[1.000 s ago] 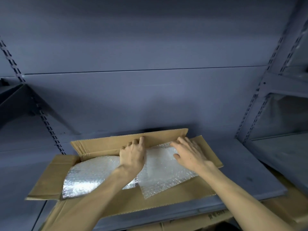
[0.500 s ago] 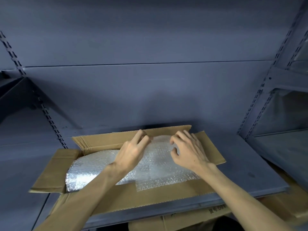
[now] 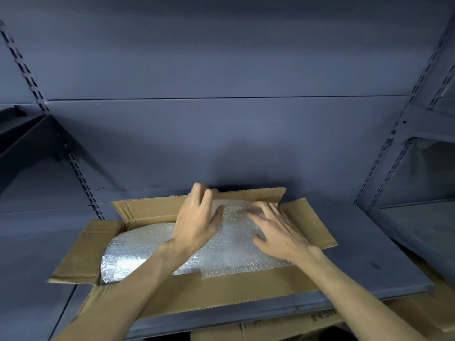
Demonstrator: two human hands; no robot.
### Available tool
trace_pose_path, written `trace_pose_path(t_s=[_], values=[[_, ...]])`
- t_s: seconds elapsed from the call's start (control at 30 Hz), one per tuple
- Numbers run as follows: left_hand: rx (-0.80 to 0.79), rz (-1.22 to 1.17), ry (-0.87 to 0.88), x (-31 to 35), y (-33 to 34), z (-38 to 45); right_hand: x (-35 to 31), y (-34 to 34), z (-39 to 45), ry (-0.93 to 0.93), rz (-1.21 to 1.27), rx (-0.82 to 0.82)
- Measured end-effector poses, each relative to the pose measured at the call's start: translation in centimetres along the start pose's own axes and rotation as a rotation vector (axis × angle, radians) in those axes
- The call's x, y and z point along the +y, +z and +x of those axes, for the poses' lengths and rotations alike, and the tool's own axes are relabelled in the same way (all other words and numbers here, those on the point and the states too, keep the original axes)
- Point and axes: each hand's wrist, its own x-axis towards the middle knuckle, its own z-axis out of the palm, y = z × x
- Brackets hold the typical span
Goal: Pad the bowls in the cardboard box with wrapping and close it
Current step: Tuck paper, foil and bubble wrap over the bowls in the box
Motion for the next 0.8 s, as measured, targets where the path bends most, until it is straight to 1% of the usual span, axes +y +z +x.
trace_pose_path(t_s=[0.03, 0.1, 0.17, 0.2, 0.23, 0.3, 0.37, 0.5, 0.67, 0.8], values=[[-0.091, -0.054, 0.051, 0.0, -0.1, -0.1, 0.0, 0.2, 0.0, 0.009, -0.005, -0.014], [-0.381, -0.116, 0.127, -0.2, -0.1, -0.4, 0.2, 0.4, 0.1, 0.014, -0.024, -0.022], [-0.653, -0.120, 0.153, -0.5, 0.3, -0.8, 0.3, 0.5, 0.1, 0.001, -0.053, -0.013], [-0.740, -0.101, 0.150, -0.7, 0.5, -1.0, 0.3, 0.6, 0.2, -0.006, -0.066, -0.004], [-0.787, -0.080, 0.146, -1.0, 0.6, -1.1, 0.3, 0.6, 0.2, -0.008, -0.073, 0.001], [-0.813, -0.057, 0.141, -1.5, 0.8, -1.4, 0.4, 0.7, 0.2, -0.013, -0.058, -0.003], [-0.850, -0.036, 0.117, -1.9, 0.8, -1.6, 0.7, 0.4, 0.3, -0.021, 0.011, -0.029], [-1.006, 0.023, 0.033, -2.1, 0.6, -1.2, 1.5, -1.6, 0.6, -0.043, 0.149, -0.158], [-1.042, 0.094, 0.013, -1.7, 0.3, -0.2, 2.1, -3.2, 1.2, -0.051, 0.117, -0.362], [-1.111, 0.122, 0.030, -1.8, 0.5, 0.1, 2.3, -2.7, 1.6, -0.056, 0.090, -0.452]])
